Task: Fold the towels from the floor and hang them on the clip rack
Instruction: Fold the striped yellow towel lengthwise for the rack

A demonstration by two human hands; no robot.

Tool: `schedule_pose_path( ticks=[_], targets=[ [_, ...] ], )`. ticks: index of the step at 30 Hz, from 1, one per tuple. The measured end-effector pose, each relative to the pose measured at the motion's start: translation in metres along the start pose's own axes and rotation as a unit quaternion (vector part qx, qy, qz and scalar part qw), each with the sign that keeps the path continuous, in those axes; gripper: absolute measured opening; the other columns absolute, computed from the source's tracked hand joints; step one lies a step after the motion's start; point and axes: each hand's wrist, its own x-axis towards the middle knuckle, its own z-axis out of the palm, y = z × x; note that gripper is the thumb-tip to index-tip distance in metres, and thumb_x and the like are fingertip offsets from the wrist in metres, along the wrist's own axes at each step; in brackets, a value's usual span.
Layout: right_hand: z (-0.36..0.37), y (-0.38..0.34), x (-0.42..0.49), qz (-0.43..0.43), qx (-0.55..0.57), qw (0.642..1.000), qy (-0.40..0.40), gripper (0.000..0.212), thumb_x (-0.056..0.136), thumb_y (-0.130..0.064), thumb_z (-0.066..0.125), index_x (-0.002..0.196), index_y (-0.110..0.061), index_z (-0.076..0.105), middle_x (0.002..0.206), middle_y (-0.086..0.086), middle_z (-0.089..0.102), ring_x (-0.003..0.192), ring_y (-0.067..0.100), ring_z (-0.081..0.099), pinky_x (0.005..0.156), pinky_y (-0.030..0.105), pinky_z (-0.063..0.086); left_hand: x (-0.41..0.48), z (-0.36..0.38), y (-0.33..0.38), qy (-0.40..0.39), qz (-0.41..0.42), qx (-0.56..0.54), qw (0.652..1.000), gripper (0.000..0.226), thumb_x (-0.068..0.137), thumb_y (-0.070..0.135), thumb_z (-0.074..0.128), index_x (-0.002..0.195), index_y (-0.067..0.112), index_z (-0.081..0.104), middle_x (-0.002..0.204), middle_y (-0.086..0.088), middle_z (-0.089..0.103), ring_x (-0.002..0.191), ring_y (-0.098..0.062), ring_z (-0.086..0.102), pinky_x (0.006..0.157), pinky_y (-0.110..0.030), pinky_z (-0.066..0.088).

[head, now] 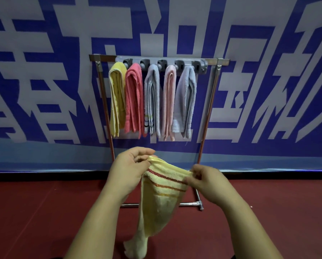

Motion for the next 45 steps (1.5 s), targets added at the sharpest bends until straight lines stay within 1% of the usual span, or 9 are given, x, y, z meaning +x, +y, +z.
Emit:
schedule_pose_path(
  ticks=[6,11,17,24,28,32,35,39,45],
  targets=[
    [-0.021,-0.02,0.0,-0.045,0.015,0.992,0.117,0.013,0.093,-0.041,0.075,0.086,-0.032,0.068,0.084,-0.013,0.07,0.085,0.004,0.065,0.068,0.029,0.053,0.005,-0.018,0.009,0.024,0.025,0.004,0.999,0.035,0.093,-0.008,0.07,0.11,0.021,0.079,0.099,0.0,0.083,0.094,-0.016,0.078,0.09,-0.037,0.064],
    [-0.032,-0.037,0.005,-0.056,0.183,0.97,0.151,0.015,0.088,-0.022,0.083,0.082,-0.024,0.07,0.076,-0.003,0.072,0.068,0.003,0.063,0.06,0.017,0.049,0.011,-0.03,0.02,0.034,0.039,-0.037,0.998,0.036,0.091,-0.013,0.07,0.111,0.015,0.079,0.093,0.0,0.082,0.089,-0.011,0.077,0.078,-0.022,0.059],
    [-0.062,-0.062,0.022,-0.064,0.392,0.913,0.095,0.02,0.091,-0.004,0.079,0.102,-0.015,0.065,0.08,0.003,0.065,0.076,0.019,0.063,0.074,0.039,0.055,0.029,-0.042,0.046,0.01,0.053,-0.08,0.995,0.037,0.089,-0.017,0.068,0.112,0.011,0.078,0.092,-0.005,0.08,0.089,-0.022,0.072,0.077,-0.028,0.059],
    [-0.142,-0.1,0.001,-0.16,0.506,0.846,-0.046,0.018,0.085,-0.009,0.078,0.101,-0.004,0.073,0.085,0.012,0.07,0.073,0.023,0.069,0.064,0.033,0.062,0.031,-0.055,0.112,-0.142,0.087,-0.301,0.939,0.036,0.085,-0.012,0.061,0.104,0.014,0.077,0.088,-0.004,0.075,0.076,-0.015,0.072,0.066,-0.029,0.063],
    [-0.132,-0.1,0.029,-0.077,0.269,0.96,0.017,0.007,0.093,-0.013,0.077,0.095,-0.007,0.073,0.087,0.011,0.075,0.077,0.023,0.074,0.072,0.035,0.064,0.055,-0.038,0.116,-0.127,-0.029,-0.206,0.97,0.035,0.092,-0.014,0.058,0.11,0.013,0.073,0.096,-0.009,0.075,0.078,-0.02,0.072,0.076,-0.039,0.061],
    [-0.135,-0.097,0.039,-0.1,0.347,0.931,0.062,0.01,0.097,-0.014,0.073,0.092,-0.007,0.068,0.085,0.01,0.073,0.078,0.026,0.073,0.071,0.037,0.063,0.068,-0.035,0.114,-0.069,-0.017,-0.184,0.98,0.032,0.093,-0.014,0.059,0.11,0.01,0.072,0.09,-0.009,0.077,0.076,-0.021,0.073,0.077,-0.039,0.059],
    [-0.125,-0.092,0.048,-0.05,0.259,0.959,0.104,0.014,0.096,-0.02,0.075,0.098,-0.007,0.069,0.092,0.013,0.076,0.088,0.03,0.075,0.084,0.05,0.064,0.071,-0.029,0.106,-0.036,-0.01,-0.121,0.992,0.03,0.09,-0.014,0.064,0.111,0.006,0.074,0.094,-0.013,0.078,0.075,-0.021,0.074,0.078,-0.042,0.063],
    [-0.121,-0.092,0.054,-0.042,0.263,0.957,0.116,0.015,0.098,-0.022,0.072,0.1,-0.008,0.068,0.09,0.01,0.074,0.084,0.023,0.07,0.085,0.048,0.061,0.076,-0.023,0.11,-0.019,0.036,-0.12,0.992,0.028,0.09,-0.015,0.065,0.101,0.01,0.073,0.089,-0.011,0.076,0.069,-0.018,0.071,0.061,-0.031,0.059],
    [-0.123,-0.088,0.056,-0.055,0.194,0.975,0.094,0.012,0.102,-0.028,0.066,0.099,-0.016,0.067,0.095,0.01,0.073,0.086,0.027,0.069,0.08,0.045,0.061,0.077,-0.032,0.102,-0.109,0.088,-0.104,0.985,0.043,0.094,-0.019,0.058,0.078,0.019,0.072,0.093,-0.014,0.069,0.081,-0.028,0.06,0.072,-0.039,0.049]
  ],
)
